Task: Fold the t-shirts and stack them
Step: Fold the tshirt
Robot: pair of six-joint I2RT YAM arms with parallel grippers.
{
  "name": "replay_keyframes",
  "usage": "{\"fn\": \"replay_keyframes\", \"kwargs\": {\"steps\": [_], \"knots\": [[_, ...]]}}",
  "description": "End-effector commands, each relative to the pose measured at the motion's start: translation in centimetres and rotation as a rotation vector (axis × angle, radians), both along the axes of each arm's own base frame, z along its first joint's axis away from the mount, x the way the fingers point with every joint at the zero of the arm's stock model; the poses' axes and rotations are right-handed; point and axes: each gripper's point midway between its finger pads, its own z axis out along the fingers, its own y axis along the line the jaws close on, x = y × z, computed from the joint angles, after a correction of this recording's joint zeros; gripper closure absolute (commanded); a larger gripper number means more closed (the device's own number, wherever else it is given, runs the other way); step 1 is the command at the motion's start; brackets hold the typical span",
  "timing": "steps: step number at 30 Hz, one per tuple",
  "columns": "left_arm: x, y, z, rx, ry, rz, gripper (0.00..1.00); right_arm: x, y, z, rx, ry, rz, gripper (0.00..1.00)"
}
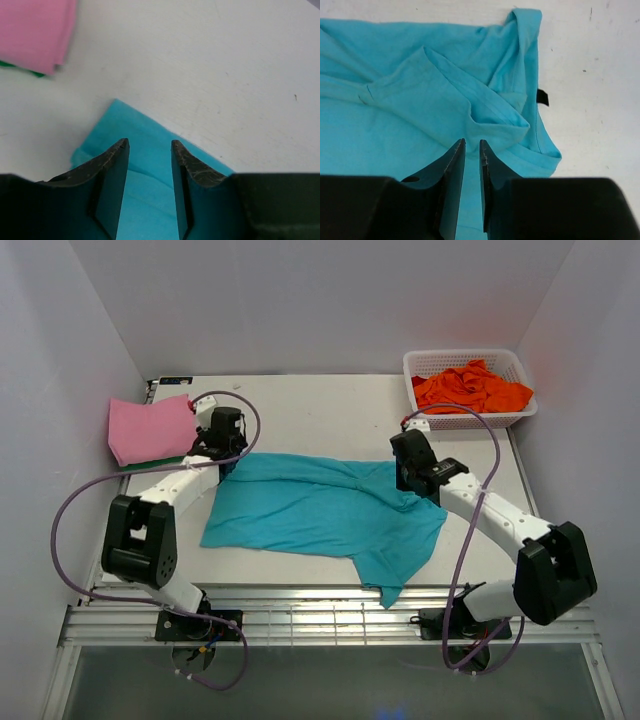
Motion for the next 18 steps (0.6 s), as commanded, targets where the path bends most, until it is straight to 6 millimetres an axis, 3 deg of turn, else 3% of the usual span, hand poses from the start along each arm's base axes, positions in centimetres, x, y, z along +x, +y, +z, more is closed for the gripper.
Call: {"fn": "replay_keyframes", "kwargs": {"steps": [1,9,18], "knots": [[2.9,-4.9,-0.2,-0.066,-0.017,-0.172,0.51,3.9,2.3,0.4,0.012,-0.06,0.029,0.76],[4.7,-13.0,-1.2,-0.133,-0.069,-0.453,0.44,9.5,5.9,-1.8,0.038,-0.045,0.113,0.75],[5.4,-18.7,-0.8,-0.193,-0.089,-0.611,0.44,12.0,6.8,-5.1,0.034,0.018,0.131,0.74]]}}
